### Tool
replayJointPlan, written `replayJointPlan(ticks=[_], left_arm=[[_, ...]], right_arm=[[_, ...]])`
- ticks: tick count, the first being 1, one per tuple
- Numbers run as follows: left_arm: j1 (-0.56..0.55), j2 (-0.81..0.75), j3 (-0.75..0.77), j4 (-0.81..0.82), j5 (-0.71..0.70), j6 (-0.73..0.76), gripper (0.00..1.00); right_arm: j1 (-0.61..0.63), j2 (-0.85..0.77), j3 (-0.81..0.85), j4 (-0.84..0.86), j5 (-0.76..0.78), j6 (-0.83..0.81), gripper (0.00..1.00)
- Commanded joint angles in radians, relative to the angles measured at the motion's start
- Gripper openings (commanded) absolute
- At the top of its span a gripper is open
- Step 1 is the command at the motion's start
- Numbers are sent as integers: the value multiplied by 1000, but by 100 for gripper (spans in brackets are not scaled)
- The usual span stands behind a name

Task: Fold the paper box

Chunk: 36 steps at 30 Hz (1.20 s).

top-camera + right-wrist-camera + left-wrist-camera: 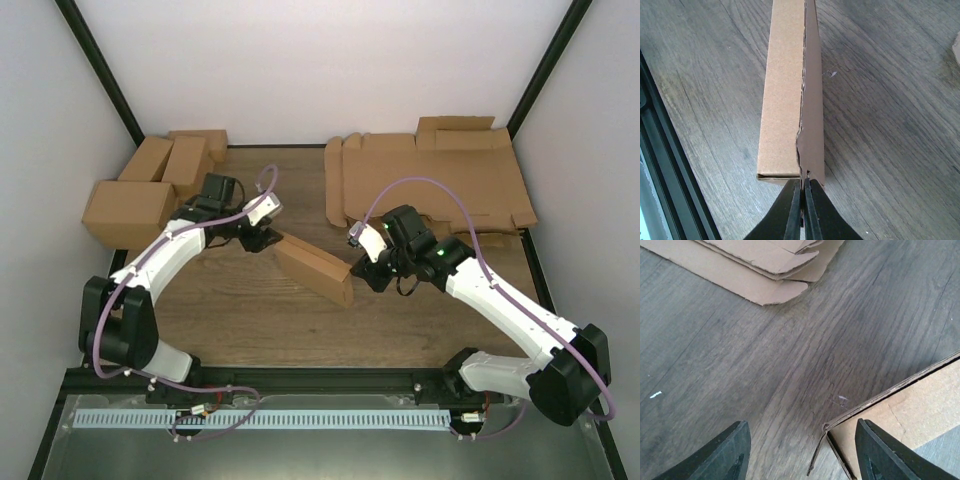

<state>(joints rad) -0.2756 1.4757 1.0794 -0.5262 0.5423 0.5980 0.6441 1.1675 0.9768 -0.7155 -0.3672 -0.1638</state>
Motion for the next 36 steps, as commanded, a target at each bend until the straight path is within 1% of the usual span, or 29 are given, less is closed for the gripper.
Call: replayJointPlan(ticks=[1,4,10,12,14,17,19,21,24,27,28,31,32,36], left_arm=[[5,4,28,-27,53,30,56],[4,-24,9,-15,54,34,45],[-1,-45,6,-37,60,26,13],[-5,-52,0,-39,66,22,8],[-8,-57,-7,-38,67,17,10],[-12,-58,-16,-33,48,5,33],[-14,-58,-25,-26,34,-1,42],[-14,-55,-28,-20,30,-5,46],[-16,-40,-26,-20,17,-13,46],[-16,-22,-16,-26,19,-15,46],[-16,-17,-9,-31,26,-13,41],[-18,-12,5,-50,40,-6,22],[-20,-13,5,-52,42,-6,18],[-30,-18,0,-58,43,-6,11]], right_arm=[[8,-20,-4,16,-21,0,3],[8,-21,-3,15,-18,0,3],[8,-20,2,7,-5,2,4],[8,-16,3,6,-5,6,4],[8,-10,5,5,-3,10,4],[8,-8,6,4,-4,11,3],[8,-8,7,4,-3,10,4],[8,-10,8,2,-3,9,3],[8,-10,8,2,-4,9,4],[8,-9,7,4,-7,9,3],[8,-9,8,4,-7,11,3],[8,-6,10,2,-5,12,4],[8,-7,9,2,-5,13,4],[8,-4,11,6,-5,19,4]])
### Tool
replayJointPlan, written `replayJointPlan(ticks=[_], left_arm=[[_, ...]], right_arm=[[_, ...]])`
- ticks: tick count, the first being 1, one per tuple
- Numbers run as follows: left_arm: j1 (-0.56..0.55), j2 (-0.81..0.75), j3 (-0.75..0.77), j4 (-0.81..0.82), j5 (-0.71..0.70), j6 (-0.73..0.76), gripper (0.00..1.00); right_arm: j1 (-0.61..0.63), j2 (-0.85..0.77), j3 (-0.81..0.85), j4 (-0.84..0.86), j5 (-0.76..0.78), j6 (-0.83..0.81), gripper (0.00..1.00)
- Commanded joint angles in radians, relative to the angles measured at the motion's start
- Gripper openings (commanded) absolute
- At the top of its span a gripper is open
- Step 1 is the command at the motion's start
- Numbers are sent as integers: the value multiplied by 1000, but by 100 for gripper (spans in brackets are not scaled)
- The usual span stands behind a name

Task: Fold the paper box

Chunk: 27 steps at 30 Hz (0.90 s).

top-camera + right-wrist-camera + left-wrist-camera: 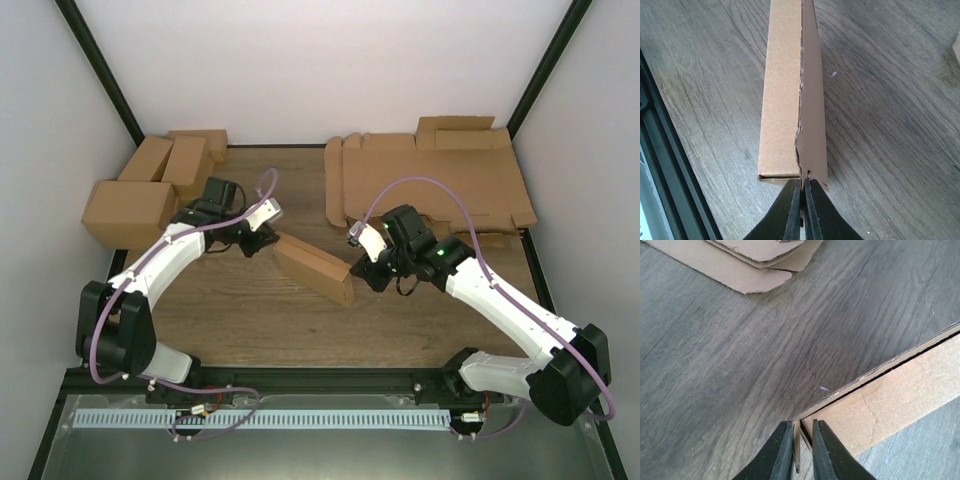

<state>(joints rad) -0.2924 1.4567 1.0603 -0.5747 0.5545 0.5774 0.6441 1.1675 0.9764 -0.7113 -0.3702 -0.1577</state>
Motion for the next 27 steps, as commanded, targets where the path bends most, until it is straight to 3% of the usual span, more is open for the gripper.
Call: replayJointPlan(ticks=[1,7,18,23,27], left_arm=[[-16,3,20,-15,30,15,8],[-54,0,34,-38,-14,-33,4],[-192,-110,-66,126,-275,-586,4],[-289,-168,-115,210,-421,-708,4],[-313,-193,-144,242,-459,-786,4]], right_arm=[[8,-2,11,4,-1,15,4],[9,16,20,10,44,70,3],[8,36,19,44,165,318,1],[8,34,32,45,187,451,1],[8,48,41,37,145,554,1]])
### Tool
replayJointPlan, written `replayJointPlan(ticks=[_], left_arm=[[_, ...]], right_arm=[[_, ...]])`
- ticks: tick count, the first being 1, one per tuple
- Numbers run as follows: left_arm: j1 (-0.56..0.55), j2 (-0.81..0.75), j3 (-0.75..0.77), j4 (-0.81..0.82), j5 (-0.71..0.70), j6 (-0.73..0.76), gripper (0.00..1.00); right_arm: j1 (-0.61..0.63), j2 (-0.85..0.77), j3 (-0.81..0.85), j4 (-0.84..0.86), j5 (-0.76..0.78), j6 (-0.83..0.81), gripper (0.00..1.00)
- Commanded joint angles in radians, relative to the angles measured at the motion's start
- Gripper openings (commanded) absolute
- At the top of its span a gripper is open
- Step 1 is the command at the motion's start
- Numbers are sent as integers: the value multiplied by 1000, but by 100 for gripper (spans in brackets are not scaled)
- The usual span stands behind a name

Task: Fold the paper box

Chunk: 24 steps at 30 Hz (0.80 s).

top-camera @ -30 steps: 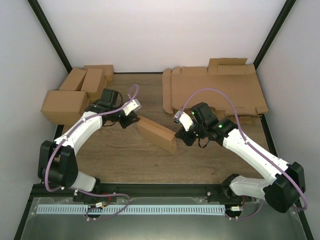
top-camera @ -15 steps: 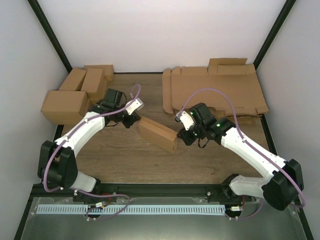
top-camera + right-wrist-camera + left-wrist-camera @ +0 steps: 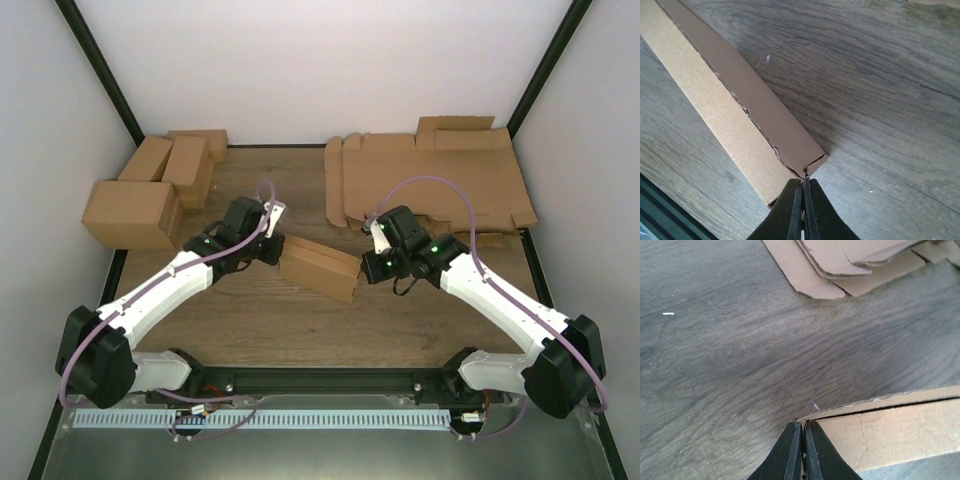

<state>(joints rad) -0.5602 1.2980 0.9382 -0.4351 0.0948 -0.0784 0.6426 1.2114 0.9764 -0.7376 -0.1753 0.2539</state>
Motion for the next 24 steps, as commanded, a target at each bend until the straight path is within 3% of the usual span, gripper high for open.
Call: replayJointPlan(ticks=[1,5,24], left_arm=[[-55,-46,-31,113,-12,-146,4],[-103,-111,-92,174,-87,-199,4],[-157,-204,-267,289,-178,-302,4]], right_arm=[[9,0,33,74,-61,161,1],[9,-16,2,101,-35,246,1],[26,-17,-25,133,157,469,1]])
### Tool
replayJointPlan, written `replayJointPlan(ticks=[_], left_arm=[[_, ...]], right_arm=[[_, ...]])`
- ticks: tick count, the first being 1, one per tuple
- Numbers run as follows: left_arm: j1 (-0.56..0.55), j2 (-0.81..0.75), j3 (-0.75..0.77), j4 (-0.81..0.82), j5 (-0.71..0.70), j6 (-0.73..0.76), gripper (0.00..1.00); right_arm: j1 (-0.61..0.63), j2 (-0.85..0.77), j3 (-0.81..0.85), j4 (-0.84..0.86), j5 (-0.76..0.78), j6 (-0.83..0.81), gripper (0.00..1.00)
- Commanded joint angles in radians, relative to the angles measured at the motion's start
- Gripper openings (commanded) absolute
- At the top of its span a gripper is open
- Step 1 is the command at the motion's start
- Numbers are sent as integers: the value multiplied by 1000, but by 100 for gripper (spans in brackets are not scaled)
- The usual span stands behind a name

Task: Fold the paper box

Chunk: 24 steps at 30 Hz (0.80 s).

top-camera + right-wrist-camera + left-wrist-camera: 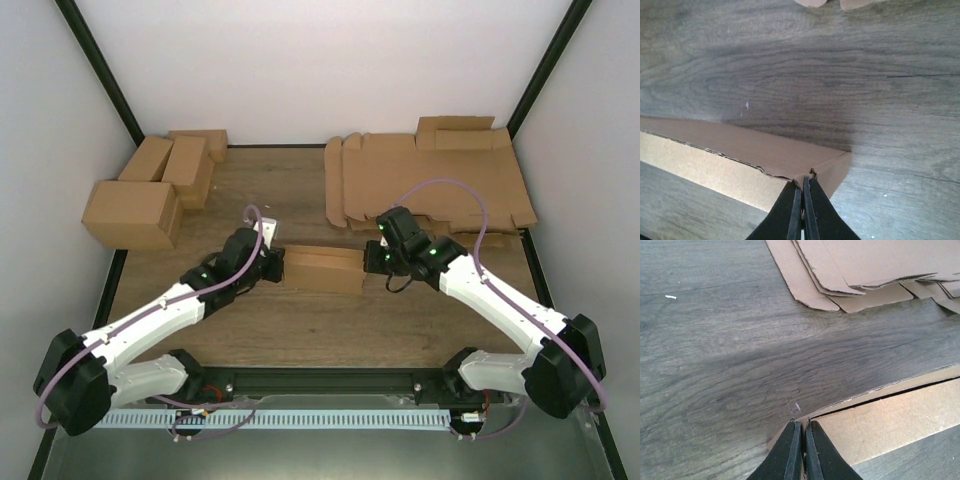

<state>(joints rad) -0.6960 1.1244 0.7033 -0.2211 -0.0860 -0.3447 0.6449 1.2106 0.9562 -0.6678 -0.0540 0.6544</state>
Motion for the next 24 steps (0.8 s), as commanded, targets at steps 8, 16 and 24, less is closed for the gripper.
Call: replayJointPlan(ticks=[8,16,24], left_arm=[[-60,-35,-59,95,-54,-62,4],[-98,-30,-76,103,-107,-63,4],[-103,-40,-63,73,-133,-30,4]], right_arm=[[104,-4,-27,62,164,119,3],[141,-22,-63,51,266,109,7],[141,-59,-28,20,333,55,22]])
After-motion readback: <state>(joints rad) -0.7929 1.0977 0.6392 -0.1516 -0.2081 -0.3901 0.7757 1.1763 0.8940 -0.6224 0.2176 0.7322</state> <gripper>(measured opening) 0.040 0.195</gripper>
